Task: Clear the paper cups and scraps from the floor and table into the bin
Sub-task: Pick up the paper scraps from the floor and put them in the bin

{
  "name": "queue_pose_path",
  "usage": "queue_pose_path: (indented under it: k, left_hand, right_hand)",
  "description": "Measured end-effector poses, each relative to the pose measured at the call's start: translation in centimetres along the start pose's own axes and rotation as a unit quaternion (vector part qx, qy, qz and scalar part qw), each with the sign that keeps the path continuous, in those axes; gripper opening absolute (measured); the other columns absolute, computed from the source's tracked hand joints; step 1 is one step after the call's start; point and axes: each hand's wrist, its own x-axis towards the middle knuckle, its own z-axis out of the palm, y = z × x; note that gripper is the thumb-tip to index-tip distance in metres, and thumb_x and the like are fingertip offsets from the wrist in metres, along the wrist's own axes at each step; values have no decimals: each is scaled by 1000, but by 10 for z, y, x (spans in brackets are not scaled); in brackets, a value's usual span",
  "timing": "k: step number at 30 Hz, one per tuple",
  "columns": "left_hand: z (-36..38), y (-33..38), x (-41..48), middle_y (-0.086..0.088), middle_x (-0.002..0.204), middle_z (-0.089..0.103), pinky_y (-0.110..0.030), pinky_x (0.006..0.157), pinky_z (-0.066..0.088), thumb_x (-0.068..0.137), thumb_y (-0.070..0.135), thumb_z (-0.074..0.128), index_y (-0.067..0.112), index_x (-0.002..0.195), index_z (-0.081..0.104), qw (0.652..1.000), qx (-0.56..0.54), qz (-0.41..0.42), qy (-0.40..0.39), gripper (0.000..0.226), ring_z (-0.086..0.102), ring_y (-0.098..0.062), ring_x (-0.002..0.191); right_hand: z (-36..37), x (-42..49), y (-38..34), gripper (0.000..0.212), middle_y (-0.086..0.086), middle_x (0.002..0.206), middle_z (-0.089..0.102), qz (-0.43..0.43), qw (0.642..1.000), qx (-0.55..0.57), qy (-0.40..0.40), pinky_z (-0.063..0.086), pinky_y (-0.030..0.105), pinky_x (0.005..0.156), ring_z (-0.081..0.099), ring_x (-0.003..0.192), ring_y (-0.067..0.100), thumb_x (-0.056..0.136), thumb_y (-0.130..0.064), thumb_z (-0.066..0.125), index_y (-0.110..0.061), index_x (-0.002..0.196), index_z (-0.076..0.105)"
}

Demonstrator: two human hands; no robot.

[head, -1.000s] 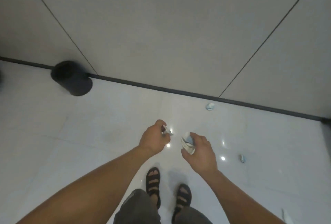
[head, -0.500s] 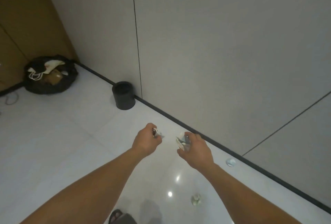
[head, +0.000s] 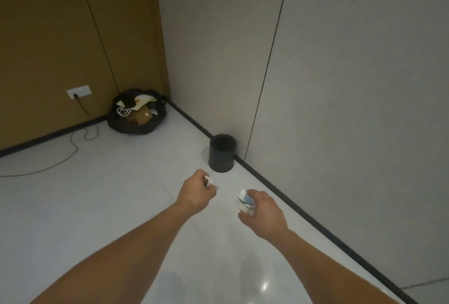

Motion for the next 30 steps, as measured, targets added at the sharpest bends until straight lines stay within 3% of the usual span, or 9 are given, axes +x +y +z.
queue_pose_path:
  k: [7, 11, 20, 23, 30]
  left_hand:
    - [-36, -14, 63, -1, 95, 63, -23, 58, 49, 85, 25, 67, 21, 109, 51, 1000, -12, -11, 0, 29, 63, -15, 78]
    - [-36, -3, 116, 3, 92, 58, -14, 53, 41, 86, 26, 68, 24, 111, 50, 1000, -4, -18, 0, 31, 57, -11, 71]
    - [-64, 49, 268, -5, 98, 62, -25, 69, 53, 87, 20, 68, 21, 106, 50, 999, 27, -25, 10, 27, 64, -19, 84]
    - [-66, 62, 315, -6, 100, 62, -22, 65, 49, 87, 19, 67, 18, 109, 51, 999, 23, -28, 25, 27, 63, -19, 84]
    - [-68, 55, 420, -6, 102, 63, -21, 72, 48, 86, 20, 68, 17, 111, 51, 999, 20, -49, -8, 31, 63, -18, 87]
  right_hand:
    - [19, 70, -39, 62, -9, 126, 52, -13, 1000, -7, -11, 44, 25, 85, 51, 110, 13, 77, -47, 66, -33, 134, 45]
    - [19, 133, -50, 65, -8, 126, 52, -27, 1000, -3, -9, 50, 28, 88, 53, 109, 13, 77, -49, 68, -34, 135, 44]
    - [-11, 307, -53, 62, -4, 128, 50, -29, 999, 22, -7, 49, 31, 90, 51, 114, 18, 80, -45, 66, -31, 136, 44]
    - [-25, 360, -50, 61, -1, 128, 51, -40, 999, 15, -9, 48, 32, 90, 50, 115, 19, 82, -41, 66, -28, 137, 45]
    - [-21, 462, -57, 62, -3, 130, 50, -4, 1000, 2, -28, 44, 28, 91, 50, 117, 18, 81, -43, 66, -30, 138, 44]
